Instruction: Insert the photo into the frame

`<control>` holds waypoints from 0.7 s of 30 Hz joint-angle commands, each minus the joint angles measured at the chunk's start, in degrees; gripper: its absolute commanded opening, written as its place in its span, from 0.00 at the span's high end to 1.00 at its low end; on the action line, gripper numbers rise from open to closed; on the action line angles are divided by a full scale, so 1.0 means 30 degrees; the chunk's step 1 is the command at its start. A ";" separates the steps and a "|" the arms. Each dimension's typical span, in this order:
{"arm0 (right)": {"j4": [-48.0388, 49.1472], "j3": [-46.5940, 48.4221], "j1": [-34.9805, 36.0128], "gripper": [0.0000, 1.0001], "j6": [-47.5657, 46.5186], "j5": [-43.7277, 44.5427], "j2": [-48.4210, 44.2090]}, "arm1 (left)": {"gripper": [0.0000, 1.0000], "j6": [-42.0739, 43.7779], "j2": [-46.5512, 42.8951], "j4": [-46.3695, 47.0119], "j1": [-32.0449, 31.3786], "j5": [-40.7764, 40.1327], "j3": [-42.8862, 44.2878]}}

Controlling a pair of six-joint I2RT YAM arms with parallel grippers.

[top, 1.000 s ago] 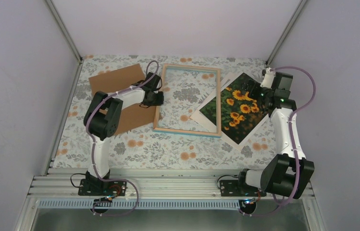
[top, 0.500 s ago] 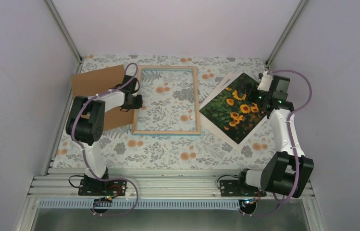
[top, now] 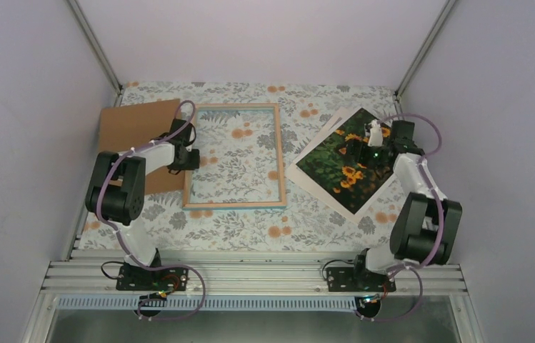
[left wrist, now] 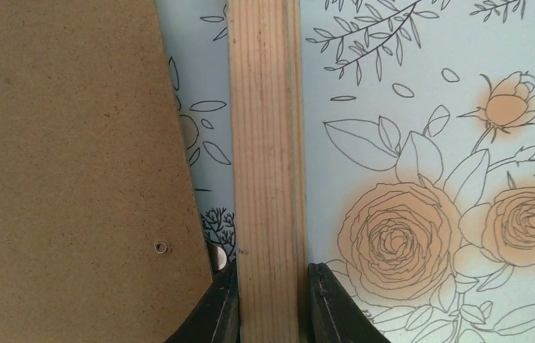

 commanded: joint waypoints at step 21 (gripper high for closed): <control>-0.5777 0.4437 -0.0827 0.13 -0.6609 0.0957 0.9083 | 0.10 0.3185 -0.2084 0.3091 -0.8237 0.8848 0.4921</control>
